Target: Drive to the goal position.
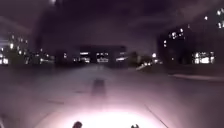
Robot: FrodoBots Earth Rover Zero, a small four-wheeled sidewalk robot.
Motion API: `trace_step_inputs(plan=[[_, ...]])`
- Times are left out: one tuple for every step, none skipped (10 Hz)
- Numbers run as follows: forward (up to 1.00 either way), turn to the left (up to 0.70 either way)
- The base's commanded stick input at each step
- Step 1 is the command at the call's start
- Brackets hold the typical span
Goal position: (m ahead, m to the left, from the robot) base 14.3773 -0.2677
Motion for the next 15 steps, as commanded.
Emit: trace_step_inputs(plan=[[1.0, 0.0], [1.0, 0.0], [1.0, 0.0], [1.0, 0.0], [1.0, 0.0], [1.0, 0.0], [1.0, 0.0], [1.0, 0.0], [1.0, 0.0], [1.0, 0.0], [1.0, 0.0], [1.0, 0.0], [1.0, 0.0], [1.0, 0.0], [1.0, 0.0]])
